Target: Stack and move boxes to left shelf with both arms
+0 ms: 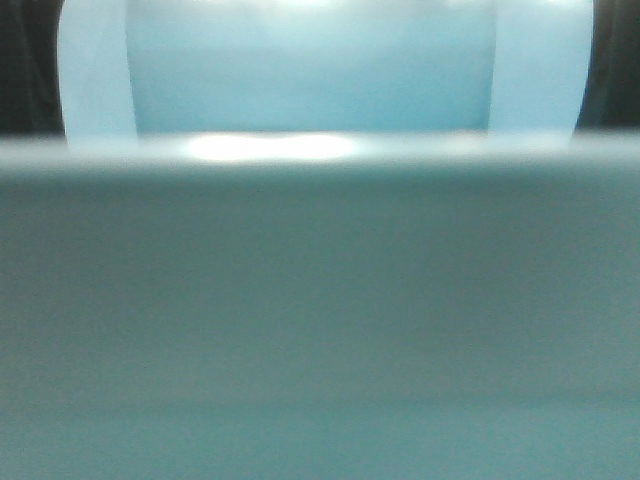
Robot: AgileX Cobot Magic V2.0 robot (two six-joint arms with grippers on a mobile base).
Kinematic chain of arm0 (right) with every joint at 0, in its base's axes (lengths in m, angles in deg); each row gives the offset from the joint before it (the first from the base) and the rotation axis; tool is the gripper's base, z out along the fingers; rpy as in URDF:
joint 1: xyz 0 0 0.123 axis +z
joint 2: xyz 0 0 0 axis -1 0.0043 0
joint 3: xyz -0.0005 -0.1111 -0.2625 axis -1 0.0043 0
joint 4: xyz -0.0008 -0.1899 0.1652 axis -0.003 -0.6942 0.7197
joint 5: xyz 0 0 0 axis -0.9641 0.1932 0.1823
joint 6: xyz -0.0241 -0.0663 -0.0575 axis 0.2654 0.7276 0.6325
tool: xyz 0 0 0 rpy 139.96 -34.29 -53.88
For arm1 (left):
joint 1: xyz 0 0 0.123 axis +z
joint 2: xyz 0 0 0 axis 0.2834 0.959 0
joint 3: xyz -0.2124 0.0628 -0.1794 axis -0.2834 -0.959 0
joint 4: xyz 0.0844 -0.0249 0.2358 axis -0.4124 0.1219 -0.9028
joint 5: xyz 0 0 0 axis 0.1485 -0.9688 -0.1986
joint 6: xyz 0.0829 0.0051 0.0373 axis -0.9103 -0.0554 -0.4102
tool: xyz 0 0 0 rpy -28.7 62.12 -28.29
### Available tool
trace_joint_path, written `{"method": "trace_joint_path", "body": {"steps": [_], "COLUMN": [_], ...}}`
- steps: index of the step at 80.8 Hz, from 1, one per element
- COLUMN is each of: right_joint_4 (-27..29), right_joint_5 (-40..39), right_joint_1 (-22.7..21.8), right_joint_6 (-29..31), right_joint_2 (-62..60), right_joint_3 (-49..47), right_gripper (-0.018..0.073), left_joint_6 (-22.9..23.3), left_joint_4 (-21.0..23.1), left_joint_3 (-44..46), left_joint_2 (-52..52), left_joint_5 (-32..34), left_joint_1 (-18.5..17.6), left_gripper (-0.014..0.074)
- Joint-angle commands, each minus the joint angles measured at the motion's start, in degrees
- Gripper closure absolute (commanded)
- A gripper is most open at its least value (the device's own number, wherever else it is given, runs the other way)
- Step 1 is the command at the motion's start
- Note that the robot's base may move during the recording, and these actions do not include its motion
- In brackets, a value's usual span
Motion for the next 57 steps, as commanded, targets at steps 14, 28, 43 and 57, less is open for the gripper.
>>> {"method": "trace_joint_path", "body": {"steps": [14,28,43,57], "right_joint_4": [-0.1,-0.1,-0.1,-0.1], "right_joint_5": [1.4,1.4,1.4,1.4], "right_joint_1": [0.2,0.2,0.2,0.2], "right_joint_6": [-0.2,-0.2,-0.2,-0.2], "right_joint_2": [-1.9,-1.9,-1.9,-1.9], "right_joint_3": [-2.0,-2.0,-2.0,-2.0], "right_gripper": [0.0503,0.0503,0.0503,0.0503], "left_joint_6": [-0.1,-0.1,-0.1,-0.1], "left_joint_4": [3.7,3.7,3.7,3.7], "left_joint_3": [1.9,1.9,1.9,1.9], "left_joint_2": [-1.9,-1.9,-1.9,-1.9], "left_joint_5": [-2.4,-2.4,-2.4,-2.4], "left_joint_1": [-0.6,-0.6,-0.6,-0.6], "left_gripper": [0.0603,0.0603,0.0603,0.0603]}}
